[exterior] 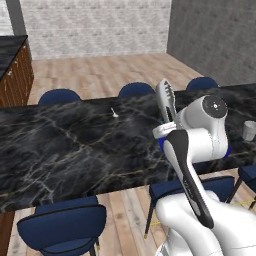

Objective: Take the tongs from the drawer on the right and place them on the dining counter next to the tray containing the hot dog.

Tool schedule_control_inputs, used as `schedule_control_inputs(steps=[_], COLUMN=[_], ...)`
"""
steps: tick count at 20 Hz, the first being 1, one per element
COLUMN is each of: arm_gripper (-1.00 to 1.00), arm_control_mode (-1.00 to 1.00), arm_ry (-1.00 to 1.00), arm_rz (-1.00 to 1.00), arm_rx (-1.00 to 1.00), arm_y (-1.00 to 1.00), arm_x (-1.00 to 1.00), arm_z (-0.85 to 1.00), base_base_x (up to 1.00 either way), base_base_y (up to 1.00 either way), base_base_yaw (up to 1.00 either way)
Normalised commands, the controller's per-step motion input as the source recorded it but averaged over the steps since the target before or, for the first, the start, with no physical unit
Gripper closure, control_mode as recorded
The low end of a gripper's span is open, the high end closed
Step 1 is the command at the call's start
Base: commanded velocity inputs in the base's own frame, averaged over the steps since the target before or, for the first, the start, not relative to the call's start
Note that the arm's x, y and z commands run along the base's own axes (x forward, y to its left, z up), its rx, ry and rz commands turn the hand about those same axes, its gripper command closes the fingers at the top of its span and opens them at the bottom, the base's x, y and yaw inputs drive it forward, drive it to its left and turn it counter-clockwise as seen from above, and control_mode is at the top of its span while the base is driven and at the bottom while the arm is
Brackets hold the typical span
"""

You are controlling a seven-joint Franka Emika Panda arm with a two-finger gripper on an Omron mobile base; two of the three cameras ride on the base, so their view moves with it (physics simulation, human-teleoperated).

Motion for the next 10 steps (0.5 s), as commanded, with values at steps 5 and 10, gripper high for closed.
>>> schedule_control_inputs(steps=[5,10], arm_gripper=[1.0,1.0], arm_control_mode=[-1.0,-1.0], arm_ry=[0.03,0.21], arm_rz=[0.0,0.0], arm_rx=[0.0,0.0], arm_y=[0.0,0.0], arm_x=[0.12,0.73], arm_z=[-0.02,-0.16], base_base_x=[0.21,0.0], base_base_y=[0.0,0.0], base_base_yaw=[0.0,0.0])
